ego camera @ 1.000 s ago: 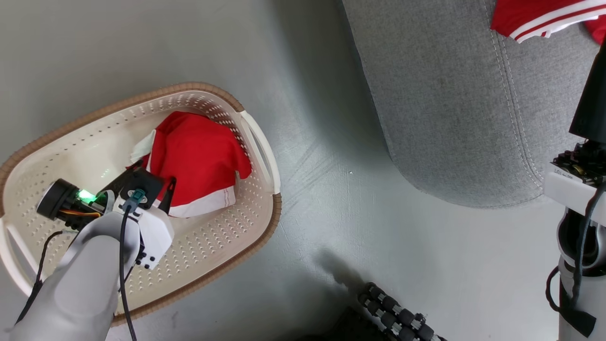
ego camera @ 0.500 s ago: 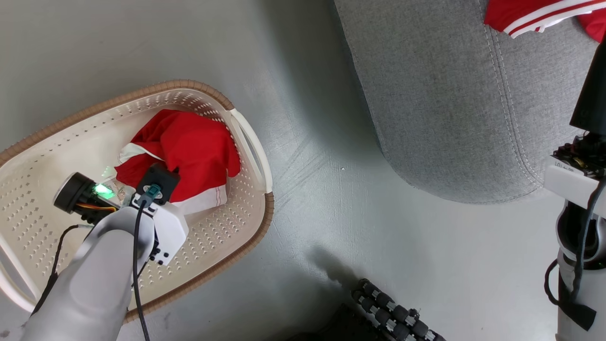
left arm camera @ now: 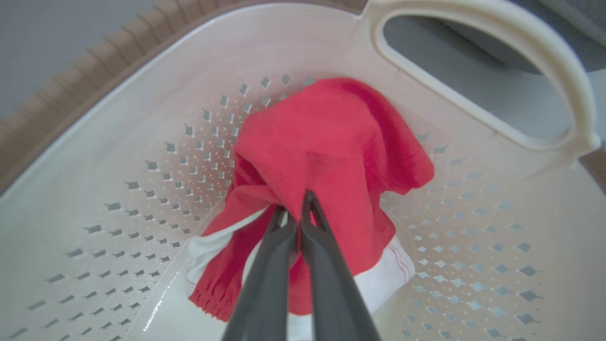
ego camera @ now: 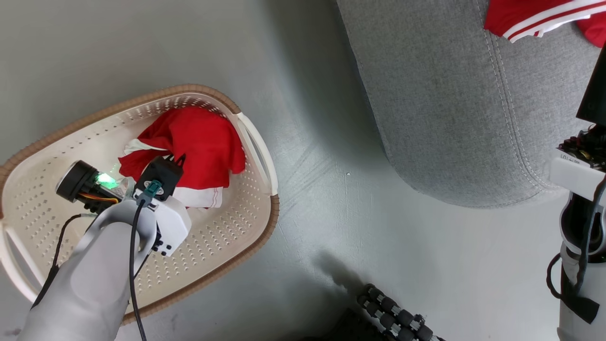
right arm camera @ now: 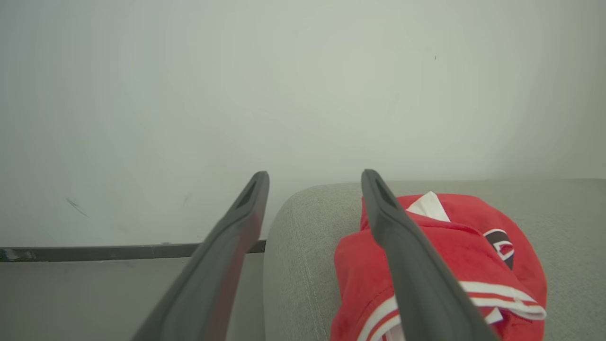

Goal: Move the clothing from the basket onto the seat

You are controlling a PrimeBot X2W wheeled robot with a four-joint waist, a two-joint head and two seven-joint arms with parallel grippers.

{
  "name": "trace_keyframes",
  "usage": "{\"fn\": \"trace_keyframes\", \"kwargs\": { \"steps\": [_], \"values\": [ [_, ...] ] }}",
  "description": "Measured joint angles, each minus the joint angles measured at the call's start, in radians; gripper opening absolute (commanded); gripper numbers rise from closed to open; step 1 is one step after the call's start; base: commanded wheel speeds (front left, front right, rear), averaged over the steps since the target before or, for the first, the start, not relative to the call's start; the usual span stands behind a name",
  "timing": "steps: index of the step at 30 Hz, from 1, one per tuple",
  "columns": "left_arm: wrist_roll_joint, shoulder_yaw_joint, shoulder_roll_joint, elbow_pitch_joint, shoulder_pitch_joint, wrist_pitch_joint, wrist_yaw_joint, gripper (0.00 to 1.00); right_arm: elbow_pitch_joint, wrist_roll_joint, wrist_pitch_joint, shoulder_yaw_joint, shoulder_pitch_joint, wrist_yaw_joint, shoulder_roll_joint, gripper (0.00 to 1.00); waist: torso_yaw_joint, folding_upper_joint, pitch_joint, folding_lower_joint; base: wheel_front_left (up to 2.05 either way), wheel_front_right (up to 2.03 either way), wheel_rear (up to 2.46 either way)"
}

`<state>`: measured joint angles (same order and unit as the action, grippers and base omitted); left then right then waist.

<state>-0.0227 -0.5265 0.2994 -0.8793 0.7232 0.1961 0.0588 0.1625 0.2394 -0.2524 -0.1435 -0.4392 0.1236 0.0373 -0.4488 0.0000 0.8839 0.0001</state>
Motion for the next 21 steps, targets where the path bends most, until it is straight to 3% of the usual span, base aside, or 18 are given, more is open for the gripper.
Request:
{"fn": "trace_keyframes", "kwargs": {
  "steps": [21],
  "values": [
    [0.009,-0.005,0.026,0.155,-0.012,0.051,-0.024,0.0,-0.067,-0.074,-0.003,0.023,-0.012,0.0,0.001,1.0,0.08,0.0,-0.11,0.0,0.0,0.0,0.0]
  ]
}}
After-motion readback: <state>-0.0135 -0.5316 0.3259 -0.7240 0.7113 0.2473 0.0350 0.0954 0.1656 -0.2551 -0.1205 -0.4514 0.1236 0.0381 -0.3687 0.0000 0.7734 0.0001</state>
